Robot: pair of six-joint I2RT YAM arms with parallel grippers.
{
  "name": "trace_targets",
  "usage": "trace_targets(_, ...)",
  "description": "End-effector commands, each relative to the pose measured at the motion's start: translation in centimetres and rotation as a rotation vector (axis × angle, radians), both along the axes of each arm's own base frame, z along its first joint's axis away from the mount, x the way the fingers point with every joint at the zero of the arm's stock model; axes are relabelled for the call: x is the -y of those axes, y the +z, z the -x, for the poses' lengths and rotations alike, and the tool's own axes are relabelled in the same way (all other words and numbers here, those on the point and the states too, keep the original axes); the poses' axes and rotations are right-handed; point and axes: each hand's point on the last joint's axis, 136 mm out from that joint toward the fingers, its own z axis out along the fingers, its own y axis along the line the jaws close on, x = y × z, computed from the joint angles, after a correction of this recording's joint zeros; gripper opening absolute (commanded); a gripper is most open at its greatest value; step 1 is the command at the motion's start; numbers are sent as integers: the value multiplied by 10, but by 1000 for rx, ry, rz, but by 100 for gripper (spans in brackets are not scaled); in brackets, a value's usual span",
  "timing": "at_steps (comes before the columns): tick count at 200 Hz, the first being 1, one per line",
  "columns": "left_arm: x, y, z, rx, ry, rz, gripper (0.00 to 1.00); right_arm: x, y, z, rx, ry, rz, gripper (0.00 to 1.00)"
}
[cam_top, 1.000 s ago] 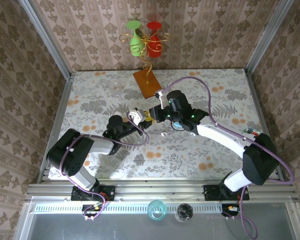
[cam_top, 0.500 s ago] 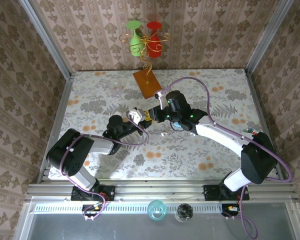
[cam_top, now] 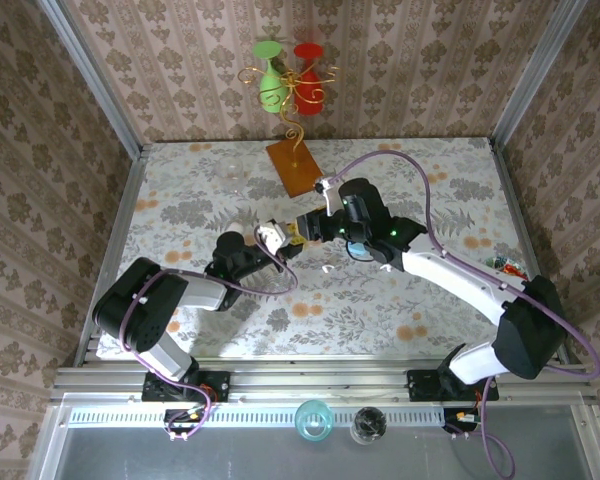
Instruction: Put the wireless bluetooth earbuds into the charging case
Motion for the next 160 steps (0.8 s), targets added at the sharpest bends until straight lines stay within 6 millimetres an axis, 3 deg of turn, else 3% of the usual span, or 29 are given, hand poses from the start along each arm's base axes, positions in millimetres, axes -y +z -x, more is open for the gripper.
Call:
trace_targets(1, 1, 11, 11, 135, -20, -34, 0, 10, -1, -13, -29, -73, 70, 52)
trace_targets(70, 6, 17, 24, 211, -54, -33, 0, 9, -33, -25, -169, -66, 234, 57)
trace_targets(112, 3, 23, 17, 162, -11, 6, 0, 15, -51, -16, -201, -46, 274, 57)
trace_targets(160, 4, 31, 15, 115, -15, 49, 0, 24, -52, -2, -214, -32, 270, 57)
